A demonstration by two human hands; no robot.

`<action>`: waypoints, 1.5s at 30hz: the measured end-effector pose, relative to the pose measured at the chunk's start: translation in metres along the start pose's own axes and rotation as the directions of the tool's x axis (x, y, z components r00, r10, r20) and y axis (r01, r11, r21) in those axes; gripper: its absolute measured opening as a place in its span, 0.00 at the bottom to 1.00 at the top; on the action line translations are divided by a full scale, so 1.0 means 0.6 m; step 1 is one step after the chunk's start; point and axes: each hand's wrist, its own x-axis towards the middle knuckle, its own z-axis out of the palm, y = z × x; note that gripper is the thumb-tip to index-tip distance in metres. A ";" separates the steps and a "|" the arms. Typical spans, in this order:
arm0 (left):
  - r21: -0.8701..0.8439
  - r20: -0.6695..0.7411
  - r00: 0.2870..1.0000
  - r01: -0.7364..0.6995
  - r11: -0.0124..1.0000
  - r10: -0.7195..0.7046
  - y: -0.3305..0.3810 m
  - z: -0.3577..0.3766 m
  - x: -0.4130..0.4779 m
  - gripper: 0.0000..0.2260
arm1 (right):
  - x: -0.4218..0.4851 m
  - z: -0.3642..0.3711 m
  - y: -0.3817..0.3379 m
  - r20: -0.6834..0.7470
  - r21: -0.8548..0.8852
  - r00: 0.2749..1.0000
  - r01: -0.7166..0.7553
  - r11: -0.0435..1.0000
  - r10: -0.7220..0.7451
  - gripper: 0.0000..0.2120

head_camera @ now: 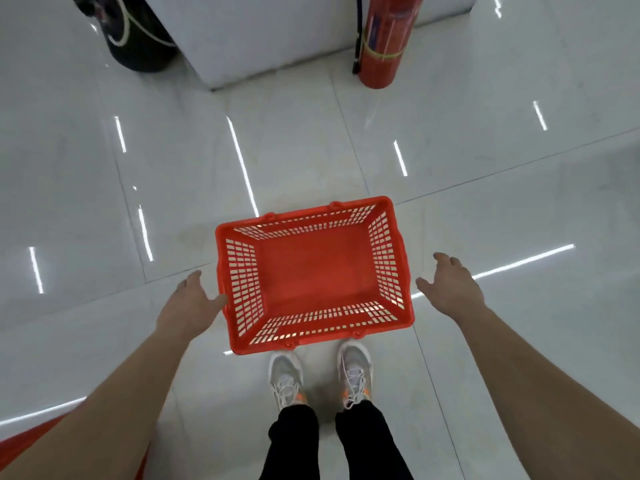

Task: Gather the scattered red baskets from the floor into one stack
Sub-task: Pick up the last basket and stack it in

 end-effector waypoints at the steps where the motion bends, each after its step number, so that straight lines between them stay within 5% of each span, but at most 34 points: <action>1: -0.018 -0.004 1.000 0.017 1.000 -0.017 -0.007 0.034 0.033 0.41 | 0.030 0.031 0.009 0.003 0.007 1.000 -0.009 1.000 0.008 0.35; 5: -0.155 -0.045 0.995 0.077 0.985 -0.085 -0.035 0.143 0.128 0.37 | 0.121 0.137 0.018 -0.010 0.070 1.000 0.001 0.998 0.000 0.35; 9: -0.200 -0.089 0.996 0.000 0.980 -0.019 -0.066 0.210 0.163 0.24 | 0.165 0.200 0.010 -0.074 0.174 0.996 0.060 0.983 -0.048 0.19; 12: -0.220 -0.109 0.994 -0.018 0.975 -0.006 -0.081 0.208 0.152 0.22 | 0.149 0.204 0.012 -0.107 0.192 0.993 0.071 0.979 -0.051 0.18; 26: -0.342 -0.222 0.968 0.036 0.939 -0.118 -0.259 -0.204 -0.328 0.20 | -0.309 -0.135 -0.185 -0.069 0.103 0.952 0.303 0.947 -0.297 0.18; 32: -0.507 -0.349 0.893 0.076 0.859 -0.285 -0.388 -0.315 -0.622 0.15 | -0.509 -0.259 -0.319 -0.060 0.021 0.854 0.519 0.854 -0.517 0.19; 38: -0.686 -0.368 0.778 0.142 0.713 -0.509 -0.530 -0.301 -0.872 0.16 | -0.676 -0.257 -0.447 0.038 -0.052 0.687 0.727 0.685 -0.726 0.19; 45: -0.815 -0.328 0.526 0.262 0.516 -0.785 -0.689 -0.182 -1.088 0.14 | -0.892 -0.138 -0.597 0.223 -0.111 0.430 0.903 0.415 -0.875 0.18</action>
